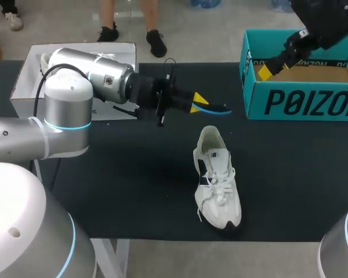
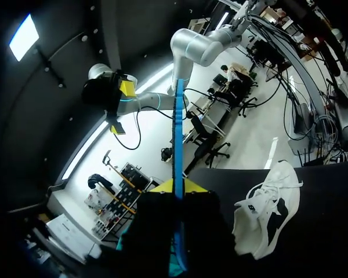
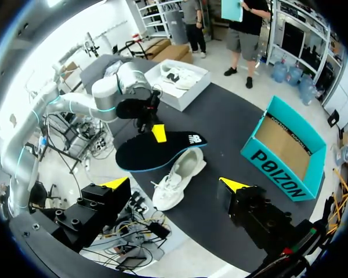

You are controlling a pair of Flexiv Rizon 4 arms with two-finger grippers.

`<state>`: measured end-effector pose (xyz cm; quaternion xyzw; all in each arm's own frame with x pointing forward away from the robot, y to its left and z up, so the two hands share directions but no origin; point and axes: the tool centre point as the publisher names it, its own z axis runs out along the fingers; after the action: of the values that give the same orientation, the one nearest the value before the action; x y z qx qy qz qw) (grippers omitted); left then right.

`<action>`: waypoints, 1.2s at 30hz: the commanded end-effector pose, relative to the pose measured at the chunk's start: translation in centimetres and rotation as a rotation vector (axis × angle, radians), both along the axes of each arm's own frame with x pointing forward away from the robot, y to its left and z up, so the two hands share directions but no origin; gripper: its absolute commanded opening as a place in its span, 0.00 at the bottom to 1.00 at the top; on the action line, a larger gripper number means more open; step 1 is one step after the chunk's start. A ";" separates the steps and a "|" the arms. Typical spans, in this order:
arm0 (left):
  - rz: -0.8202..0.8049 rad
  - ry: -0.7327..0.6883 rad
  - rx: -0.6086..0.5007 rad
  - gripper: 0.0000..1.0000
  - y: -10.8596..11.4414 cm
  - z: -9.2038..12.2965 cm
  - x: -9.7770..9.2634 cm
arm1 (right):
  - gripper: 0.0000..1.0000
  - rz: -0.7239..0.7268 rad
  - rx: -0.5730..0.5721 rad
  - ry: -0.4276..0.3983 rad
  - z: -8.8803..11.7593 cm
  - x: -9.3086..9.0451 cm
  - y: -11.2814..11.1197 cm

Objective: Take the shoe out of the shoebox, open the shoe tongue, remove and reinsert the insole, then place the shoe into the shoebox

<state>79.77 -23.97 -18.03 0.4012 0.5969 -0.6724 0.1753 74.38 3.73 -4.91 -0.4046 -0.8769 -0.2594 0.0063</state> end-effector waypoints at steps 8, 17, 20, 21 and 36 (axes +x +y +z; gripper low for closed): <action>-0.047 0.201 0.027 0.00 0.0 0.3 -0.4 | 1.00 -0.001 -0.003 0.003 0.0 0.2 0.1; -0.085 0.508 0.092 0.00 0.9 1.1 -1.8 | 1.00 -0.001 -0.003 0.003 0.0 0.2 0.1; -0.111 0.619 0.110 0.00 1.2 1.0 -1.9 | 1.00 -0.001 -0.003 0.003 0.0 0.2 0.1; -0.099 0.651 0.142 0.00 1.3 1.1 -1.9 | 1.00 -0.001 -0.003 0.003 0.0 0.2 0.1; -0.202 0.681 0.062 0.00 3.0 2.8 -3.1 | 1.00 -0.001 -0.003 0.003 0.0 0.2 0.1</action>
<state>76.19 -20.89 -14.87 0.2136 0.6008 -0.7625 -0.1096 74.39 3.72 -4.92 -0.4047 -0.8769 -0.2595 0.0061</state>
